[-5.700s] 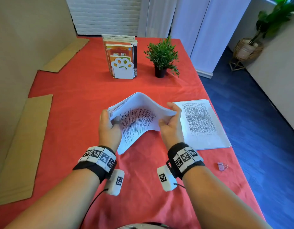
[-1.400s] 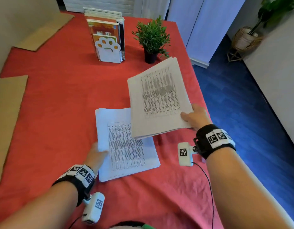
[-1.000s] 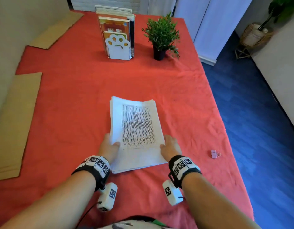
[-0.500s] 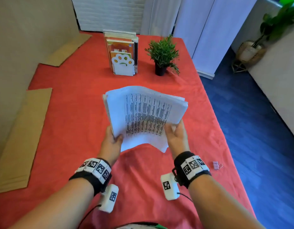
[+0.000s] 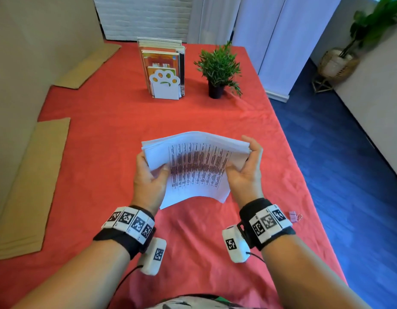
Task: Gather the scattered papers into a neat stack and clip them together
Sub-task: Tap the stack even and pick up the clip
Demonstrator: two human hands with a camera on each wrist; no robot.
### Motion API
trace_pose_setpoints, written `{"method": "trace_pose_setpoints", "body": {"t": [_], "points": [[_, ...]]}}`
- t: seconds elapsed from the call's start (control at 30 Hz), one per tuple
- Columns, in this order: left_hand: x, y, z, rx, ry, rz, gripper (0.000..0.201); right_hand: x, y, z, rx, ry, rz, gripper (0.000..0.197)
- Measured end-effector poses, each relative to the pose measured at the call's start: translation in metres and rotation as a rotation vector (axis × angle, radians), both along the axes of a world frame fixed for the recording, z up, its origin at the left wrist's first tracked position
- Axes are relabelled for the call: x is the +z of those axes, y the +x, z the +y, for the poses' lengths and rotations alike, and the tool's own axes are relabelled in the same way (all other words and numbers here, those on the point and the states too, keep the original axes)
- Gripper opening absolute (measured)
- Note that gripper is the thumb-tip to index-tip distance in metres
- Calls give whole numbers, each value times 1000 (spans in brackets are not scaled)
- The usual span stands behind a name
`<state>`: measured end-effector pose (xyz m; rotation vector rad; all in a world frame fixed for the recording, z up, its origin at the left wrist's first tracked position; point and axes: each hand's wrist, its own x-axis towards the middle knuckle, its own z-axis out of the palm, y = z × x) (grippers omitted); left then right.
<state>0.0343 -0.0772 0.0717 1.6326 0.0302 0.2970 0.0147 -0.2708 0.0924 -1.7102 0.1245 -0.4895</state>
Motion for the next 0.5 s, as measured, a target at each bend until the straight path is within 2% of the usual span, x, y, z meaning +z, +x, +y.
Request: {"method": "trace_pose_setpoints", "body": {"t": [0.13, 0.27, 0.4, 0.5], "points": [[-2, 1, -1, -16, -21, 13, 41, -6, -2, 6, 14, -27, -25, 93], [-1, 3, 3, -15, -24, -10, 46, -7, -3, 2, -23, -155, -184, 105], [-5, 11, 8, -27, -26, 20, 49, -3, 7, -6, -13, -378, -285, 86], [-7, 15, 8, -80, -103, 56, 50, 8, 7, -3, -61, -447, -253, 86]]}}
